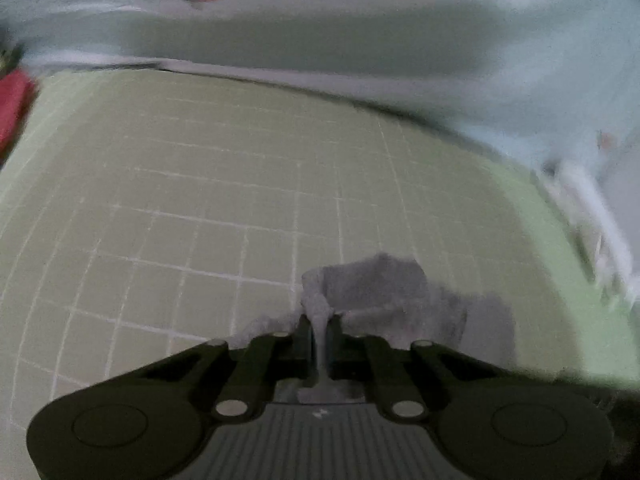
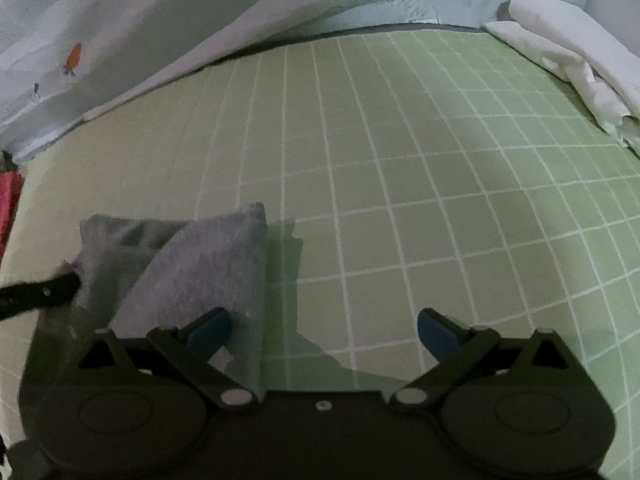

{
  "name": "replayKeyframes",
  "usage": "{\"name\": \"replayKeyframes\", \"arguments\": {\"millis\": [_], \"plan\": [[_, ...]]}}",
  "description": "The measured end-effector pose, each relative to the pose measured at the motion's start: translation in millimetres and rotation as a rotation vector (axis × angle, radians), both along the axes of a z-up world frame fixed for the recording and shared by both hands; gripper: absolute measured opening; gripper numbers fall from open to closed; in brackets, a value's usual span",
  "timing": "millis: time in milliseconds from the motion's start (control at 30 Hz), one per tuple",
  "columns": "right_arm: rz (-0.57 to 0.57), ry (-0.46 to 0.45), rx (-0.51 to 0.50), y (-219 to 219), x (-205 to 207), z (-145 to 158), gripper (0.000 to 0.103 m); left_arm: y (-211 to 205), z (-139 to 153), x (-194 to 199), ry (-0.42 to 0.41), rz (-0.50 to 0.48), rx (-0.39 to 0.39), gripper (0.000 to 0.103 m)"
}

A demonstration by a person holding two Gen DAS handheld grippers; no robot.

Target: Fold clothes

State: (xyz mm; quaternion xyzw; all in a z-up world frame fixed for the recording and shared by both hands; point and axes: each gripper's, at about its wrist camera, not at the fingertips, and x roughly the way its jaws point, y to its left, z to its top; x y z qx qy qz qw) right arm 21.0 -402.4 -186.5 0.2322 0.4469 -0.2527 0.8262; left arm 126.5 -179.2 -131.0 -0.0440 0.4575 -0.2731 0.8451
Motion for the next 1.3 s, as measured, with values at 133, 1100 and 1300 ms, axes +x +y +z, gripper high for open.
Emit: {"name": "replayKeyframes", "arguments": {"millis": [133,1100,1300], "plan": [[-0.003,0.001,0.022,-1,-3,-5,0.102,45,1,15,0.056,0.199,-0.116,0.010],[0.295,-0.023,0.161,51,14,1,0.066,44,-20,-26,0.268,-0.124,-0.003,0.026],[0.333,-0.058,0.121,50,6,13,0.035,20,-7,-37,0.219,-0.168,0.041,0.020]]}}
